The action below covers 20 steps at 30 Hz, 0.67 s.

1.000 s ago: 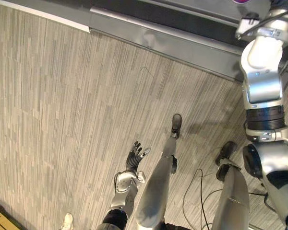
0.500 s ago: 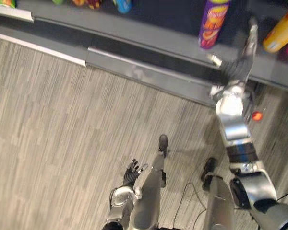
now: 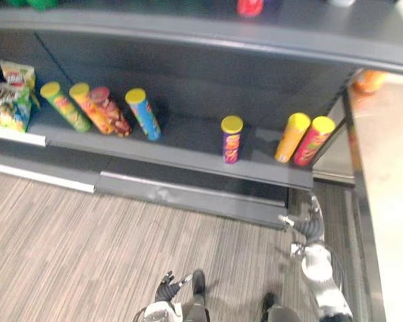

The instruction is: Put the gum and the chips on the shelf.

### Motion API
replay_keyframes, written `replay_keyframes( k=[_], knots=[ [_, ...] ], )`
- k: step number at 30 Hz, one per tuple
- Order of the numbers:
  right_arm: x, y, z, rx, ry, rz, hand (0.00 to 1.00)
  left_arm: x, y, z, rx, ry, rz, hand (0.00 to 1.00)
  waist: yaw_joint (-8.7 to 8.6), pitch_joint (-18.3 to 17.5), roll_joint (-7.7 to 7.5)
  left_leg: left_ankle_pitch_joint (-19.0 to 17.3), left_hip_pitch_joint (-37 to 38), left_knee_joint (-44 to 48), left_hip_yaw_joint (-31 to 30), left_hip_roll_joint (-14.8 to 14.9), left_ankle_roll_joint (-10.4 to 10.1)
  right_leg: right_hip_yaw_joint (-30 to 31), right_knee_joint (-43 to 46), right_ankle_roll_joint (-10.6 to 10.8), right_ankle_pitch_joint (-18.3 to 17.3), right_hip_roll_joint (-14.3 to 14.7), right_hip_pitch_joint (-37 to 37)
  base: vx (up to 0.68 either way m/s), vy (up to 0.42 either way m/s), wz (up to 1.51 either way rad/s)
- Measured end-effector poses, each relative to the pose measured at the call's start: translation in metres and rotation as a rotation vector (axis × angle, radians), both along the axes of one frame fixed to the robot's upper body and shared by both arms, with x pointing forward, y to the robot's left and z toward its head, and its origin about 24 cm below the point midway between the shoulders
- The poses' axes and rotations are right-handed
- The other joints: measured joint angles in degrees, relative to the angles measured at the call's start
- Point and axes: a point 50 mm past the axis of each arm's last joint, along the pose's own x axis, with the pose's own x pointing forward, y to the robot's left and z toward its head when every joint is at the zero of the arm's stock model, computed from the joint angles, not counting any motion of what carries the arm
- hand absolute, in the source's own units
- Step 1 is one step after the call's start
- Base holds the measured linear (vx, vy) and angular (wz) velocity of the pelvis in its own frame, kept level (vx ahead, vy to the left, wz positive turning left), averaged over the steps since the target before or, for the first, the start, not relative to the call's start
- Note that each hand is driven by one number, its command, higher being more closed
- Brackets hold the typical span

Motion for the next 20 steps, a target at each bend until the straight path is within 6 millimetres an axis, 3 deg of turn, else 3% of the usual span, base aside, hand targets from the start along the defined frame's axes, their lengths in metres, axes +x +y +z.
replay_keyframes(
  k=[4,5,11,14,18,20],
  knots=[
    [-0.05,-0.016,-0.047,0.032,0.255,-0.053,0.0,-0.011,0.0,-0.005,0.015,0.05,-0.027,0.0,-1.42,-1.3,-0.01,-1.3,3.0,-0.1,2.6,1.0,-0.4,2.1,-1.5,-0.1,0.6,1.1,2.2,0.03,-0.012,-0.34],
    [-0.074,-0.025,-0.065,0.045,0.363,-0.094,0.0,-0.014,0.0,-0.006,0.018,0.065,-0.032,0.0,-1.88,-1.4,0.08,-1.8,4.1,-0.1,3.2,1.1,-0.6,2.8,-1.7,-0.1,0.5,1.2,2.9,0.03,-0.003,-0.28],
    [-0.164,-0.036,-0.114,0.193,0.744,-0.253,0.0,-0.019,0.0,-0.009,0.03,0.095,-0.053,0.0,-2.67,-1.7,0.23,-3.3,7.5,-0.1,5.9,1.7,-1.0,5.2,-2.9,-0.3,0.8,1.8,5.1,0.05,-0.004,-0.26],
    [-0.188,-0.039,-0.123,0.327,0.837,-0.393,0.0,-0.023,0.003,-0.011,0.026,0.119,-0.02,0.0,-3.37,-1.7,0.3,-3.7,8.4,-0.1,6.2,1.7,-1.2,5.2,-3.5,-0.3,0.8,1.8,6.2,0.07,0.0,-0.02],
    [-0.236,-0.027,-0.133,0.633,0.939,-0.713,0.0,-0.026,0.005,-0.014,0.016,0.165,0.004,0.0,-3.33,-2.0,0.1,-4.3,10.0,-0.1,5.5,1.5,-1.2,4.2,-5.4,-0.3,0.8,1.6,9.3,0.08,-0.002,0.08],
    [-0.243,-0.022,-0.134,0.721,0.933,-0.777,0.0,-0.028,0.004,-0.015,-0.001,0.179,0.017,0.0,-3.43,-2.0,0.01,-4.5,10.7,-0.1,5.2,1.4,-1.2,3.5,-6.1,-0.3,0.8,1.6,10.8,0.1,-0.005,0.12]
  ],
)
